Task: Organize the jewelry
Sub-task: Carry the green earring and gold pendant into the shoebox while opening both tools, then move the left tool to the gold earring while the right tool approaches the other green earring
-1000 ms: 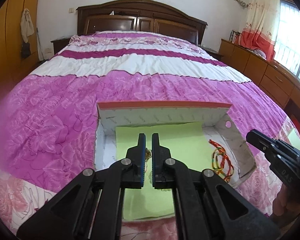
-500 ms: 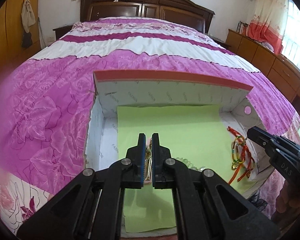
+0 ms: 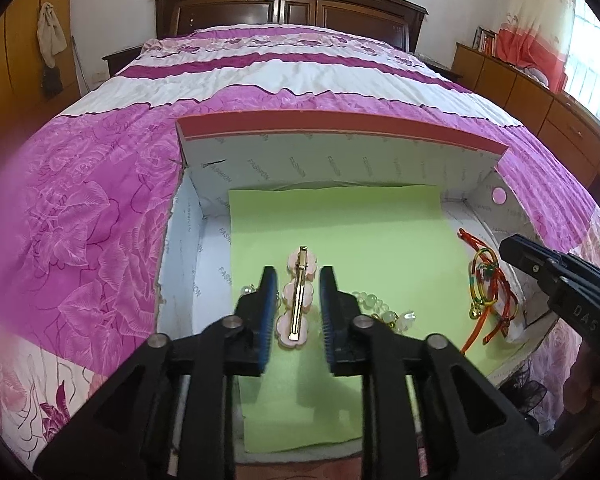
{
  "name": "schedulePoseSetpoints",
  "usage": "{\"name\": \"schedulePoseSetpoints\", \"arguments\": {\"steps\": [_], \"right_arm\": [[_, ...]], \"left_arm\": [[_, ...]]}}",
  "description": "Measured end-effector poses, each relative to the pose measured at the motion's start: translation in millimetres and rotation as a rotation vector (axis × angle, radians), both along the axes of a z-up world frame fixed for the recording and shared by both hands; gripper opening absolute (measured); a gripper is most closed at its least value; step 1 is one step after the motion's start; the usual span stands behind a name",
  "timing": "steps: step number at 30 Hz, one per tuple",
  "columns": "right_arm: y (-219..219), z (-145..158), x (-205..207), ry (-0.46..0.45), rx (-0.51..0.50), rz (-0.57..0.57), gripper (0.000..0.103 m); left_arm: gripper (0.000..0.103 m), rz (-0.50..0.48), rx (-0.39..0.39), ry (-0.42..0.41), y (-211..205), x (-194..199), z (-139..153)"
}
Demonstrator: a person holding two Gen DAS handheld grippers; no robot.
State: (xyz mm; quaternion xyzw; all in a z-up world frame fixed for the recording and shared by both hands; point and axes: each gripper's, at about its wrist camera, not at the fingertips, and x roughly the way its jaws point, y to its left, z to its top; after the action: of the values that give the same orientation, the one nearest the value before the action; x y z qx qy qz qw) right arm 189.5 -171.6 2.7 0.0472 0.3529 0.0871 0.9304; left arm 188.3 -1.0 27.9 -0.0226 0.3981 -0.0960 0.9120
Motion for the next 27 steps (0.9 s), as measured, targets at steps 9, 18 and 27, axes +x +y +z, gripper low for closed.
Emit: {"name": "schedulePoseSetpoints", "arguments": {"steps": [9,18,27], "right_arm": [[0,16,-18,-0.036,0.042,0.008,0.032],[3,39,-45,-0.081,0.083,0.022,0.038],[4,54,-76,-0.109,0.097,0.034,0.041]], "left_arm": [[0.023,0.003,-0.033,-0.007,5,-16,13],[0.024,0.008,-0.064,-0.01,11,-33,25],[0.024,0.0,-0.07,-0.02,15,-53,37]]}}
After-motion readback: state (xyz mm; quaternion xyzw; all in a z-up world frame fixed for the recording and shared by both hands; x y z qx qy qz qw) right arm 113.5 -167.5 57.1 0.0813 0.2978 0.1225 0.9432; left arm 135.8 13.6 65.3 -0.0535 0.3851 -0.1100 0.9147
